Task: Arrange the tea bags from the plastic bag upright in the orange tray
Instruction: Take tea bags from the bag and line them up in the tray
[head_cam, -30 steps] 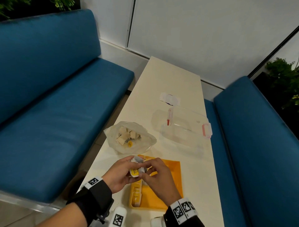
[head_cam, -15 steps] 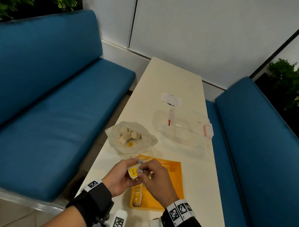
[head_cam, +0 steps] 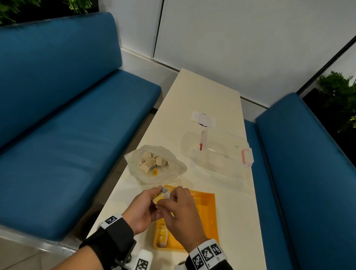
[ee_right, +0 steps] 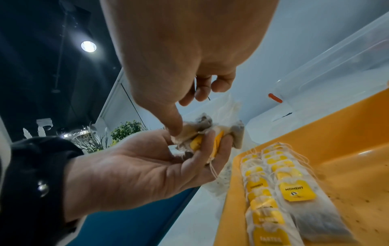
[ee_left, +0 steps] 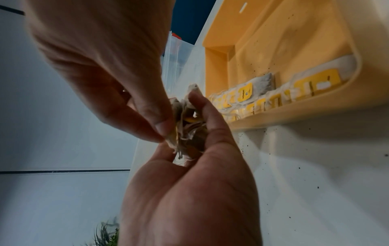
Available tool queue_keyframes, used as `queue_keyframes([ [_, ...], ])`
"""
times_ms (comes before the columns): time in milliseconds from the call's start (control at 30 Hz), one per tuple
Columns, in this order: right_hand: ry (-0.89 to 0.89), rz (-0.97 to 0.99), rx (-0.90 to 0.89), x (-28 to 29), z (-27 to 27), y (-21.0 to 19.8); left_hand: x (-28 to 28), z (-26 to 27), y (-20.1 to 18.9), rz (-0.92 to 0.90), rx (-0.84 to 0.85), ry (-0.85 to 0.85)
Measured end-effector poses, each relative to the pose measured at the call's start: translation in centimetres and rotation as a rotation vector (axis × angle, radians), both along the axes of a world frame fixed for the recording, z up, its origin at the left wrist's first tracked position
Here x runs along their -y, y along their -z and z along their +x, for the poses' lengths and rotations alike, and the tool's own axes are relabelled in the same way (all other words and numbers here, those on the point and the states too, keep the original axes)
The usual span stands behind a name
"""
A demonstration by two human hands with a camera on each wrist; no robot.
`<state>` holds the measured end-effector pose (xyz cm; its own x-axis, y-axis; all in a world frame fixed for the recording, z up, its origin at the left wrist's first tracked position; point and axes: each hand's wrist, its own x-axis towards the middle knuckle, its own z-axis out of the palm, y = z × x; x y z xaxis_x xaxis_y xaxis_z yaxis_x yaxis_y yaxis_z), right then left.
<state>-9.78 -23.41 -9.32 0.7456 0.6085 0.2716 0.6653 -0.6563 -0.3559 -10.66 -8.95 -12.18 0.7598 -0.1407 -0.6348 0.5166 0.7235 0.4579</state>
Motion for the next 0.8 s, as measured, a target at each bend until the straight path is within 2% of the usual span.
queue_keyframes([
  [100, 0.019, 0.128, -0.056, 0.5, 0.3, 0.1, -0.2, 0.0, 0.1, -0.030, 0.006, -0.011],
  [200, 0.137, 0.375, -0.352, 1.2, 0.8, -0.4, -0.4, 0.0, 0.4, -0.057, 0.009, -0.019],
  [300, 0.247, 0.456, -0.549, 1.9, 1.4, -1.6, -0.4, 0.2, 0.6, -0.072, 0.003, -0.033],
  [400, 0.295, 0.494, -0.592, 2.2, 1.6, -2.4, -0.2, 0.3, 0.8, -0.073, 0.004, -0.034],
  [500, 0.317, 0.441, -0.546, 2.7, 2.0, -2.7, -0.2, 0.6, 1.0, -0.071, -0.011, -0.042],
  [800, 0.278, -0.011, -0.466, 5.6, 3.7, -1.7, -0.9, 0.5, 1.3, -0.085, -0.032, -0.042],
])
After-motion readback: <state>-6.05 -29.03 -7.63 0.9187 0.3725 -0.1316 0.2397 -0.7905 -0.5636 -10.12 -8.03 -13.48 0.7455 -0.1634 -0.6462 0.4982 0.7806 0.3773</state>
